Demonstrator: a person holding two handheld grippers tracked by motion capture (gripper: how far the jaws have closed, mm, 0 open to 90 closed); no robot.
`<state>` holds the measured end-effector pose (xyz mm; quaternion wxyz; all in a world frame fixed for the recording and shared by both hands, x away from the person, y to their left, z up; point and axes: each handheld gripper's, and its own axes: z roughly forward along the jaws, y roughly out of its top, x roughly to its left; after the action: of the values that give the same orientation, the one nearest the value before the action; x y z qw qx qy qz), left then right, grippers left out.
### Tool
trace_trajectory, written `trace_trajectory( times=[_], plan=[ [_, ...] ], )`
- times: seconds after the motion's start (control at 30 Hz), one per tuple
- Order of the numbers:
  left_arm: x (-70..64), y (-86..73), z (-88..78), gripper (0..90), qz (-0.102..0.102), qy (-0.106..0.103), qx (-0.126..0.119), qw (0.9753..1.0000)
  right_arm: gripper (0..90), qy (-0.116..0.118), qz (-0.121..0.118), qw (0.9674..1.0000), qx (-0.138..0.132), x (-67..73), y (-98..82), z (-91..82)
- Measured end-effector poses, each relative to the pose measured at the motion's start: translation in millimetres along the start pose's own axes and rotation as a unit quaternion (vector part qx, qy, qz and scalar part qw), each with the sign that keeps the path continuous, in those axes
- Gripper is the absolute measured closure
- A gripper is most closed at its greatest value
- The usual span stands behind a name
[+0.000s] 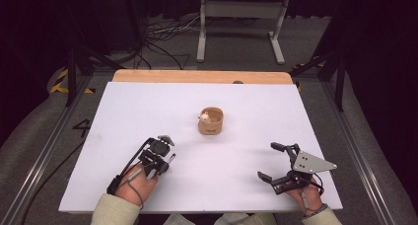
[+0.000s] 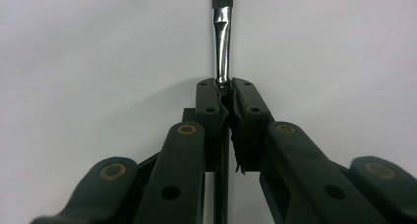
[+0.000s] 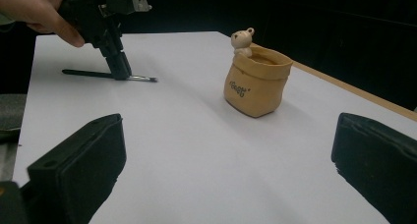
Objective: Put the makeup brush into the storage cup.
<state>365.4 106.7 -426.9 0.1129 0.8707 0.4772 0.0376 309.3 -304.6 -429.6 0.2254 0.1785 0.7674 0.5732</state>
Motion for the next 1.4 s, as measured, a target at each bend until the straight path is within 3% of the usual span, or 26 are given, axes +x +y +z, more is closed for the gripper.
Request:
trace_trajectory(
  times=[0.13, 0.17, 0.43, 0.53, 0.67, 0.77, 0.87, 0.9, 0.93, 1.03, 1.13, 1.2, 1.27, 1.33, 1.37, 1.4],
  plan=[
    [-1.1, 0.0, -0.5, 83.1, 0.005, -0.001, 0.0, 1.0, 0.0, 0.0, -0.001, 1.0, 0.001, 0.4, 0.1, 0.4],
    [0.4, -0.5, -1.5, 83.2, 0.009, -0.011, -0.007, 0.9999, 0.1, 0.0, -0.001, 1.0, 0.001, 0.1, -0.1, 0.5],
    [3.7, -1.0, -20.8, 83.2, 0.02, -0.029, -0.058, 0.9977, 0.1, 0.0, -0.001, 1.0, 0.001, 0.3, -0.2, 0.9],
    [6.2, -1.7, -26.6, 83.2, 0.021, -0.04, -0.079, 0.9958, 0.0, 0.0, -0.001, 1.0, 0.002, 0.4, -0.1, 0.9],
    [11.7, -5.1, -33.4, 83.2, 0.019, -0.06, -0.124, 0.9902, 0.0, -0.001, 0.0, 1.0, 0.0, 0.2, -0.2, 0.3],
    [13.8, -7.5, -40.2, 83.2, 0.03, -0.063, -0.162, 0.9843, 0.0, -0.002, -0.002, 1.0, 0.0, 0.2, -0.3, 0.4],
    [15.4, -9.0, -46.0, 83.2, 0.029, -0.058, -0.187, 0.9802, 0.0, -0.002, -0.001, 1.0, 0.0, 0.3, -0.2, 0.3],
    [16.0, -10.0, -47.9, 83.2, 0.028, -0.059, -0.201, 0.9775, 0.0, -0.003, -0.002, 1.0, 0.001, 0.2, -0.3, 0.4],
    [16.0, -10.0, -47.9, 83.2, 0.028, -0.059, -0.201, 0.9775, 0.0, -0.003, -0.001, 1.0, 0.002, 0.2, -0.4, 0.6],
    [17.7, -13.9, -52.6, 83.2, 0.029, -0.062, -0.236, 0.9694, 0.0, -0.002, 0.0, 1.0, 0.001, 0.3, -0.6, 0.8],
    [17.4, -18.3, -54.8, 83.2, 0.054, -0.053, -0.278, 0.9576, 0.0, -0.002, -0.001, 1.0, 0.001, 0.2, -0.5, 0.6],
    [16.2, -20.4, -54.6, 83.1, 0.067, -0.044, -0.298, 0.9512, 0.1, -0.002, -0.001, 1.0, 0.002, 0.1, -0.6, 0.5],
    [17.2, -21.5, -54.6, 83.2, 0.073, -0.045, -0.311, 0.9466, 0.0, -0.005, -0.002, 1.0, 0.005, 0.0, -0.6, 0.7],
    [19.0, -23.1, -55.1, 83.1, 0.073, -0.052, -0.328, 0.9404, 0.0, -0.004, -0.001, 1.0, 0.006, 0.0, -0.8, 0.7],
    [19.0, -23.1, -55.1, 83.1, 0.073, -0.052, -0.328, 0.9404, 0.0, -0.004, -0.001, 1.0, 0.006, 0.0, -0.8, 0.7],
    [21.5, -25.0, -56.7, 83.1, 0.075, -0.056, -0.346, 0.9336, 0.1, -0.005, -0.001, 1.0, 0.005, 0.0, -0.9, 0.7]
  ],
)
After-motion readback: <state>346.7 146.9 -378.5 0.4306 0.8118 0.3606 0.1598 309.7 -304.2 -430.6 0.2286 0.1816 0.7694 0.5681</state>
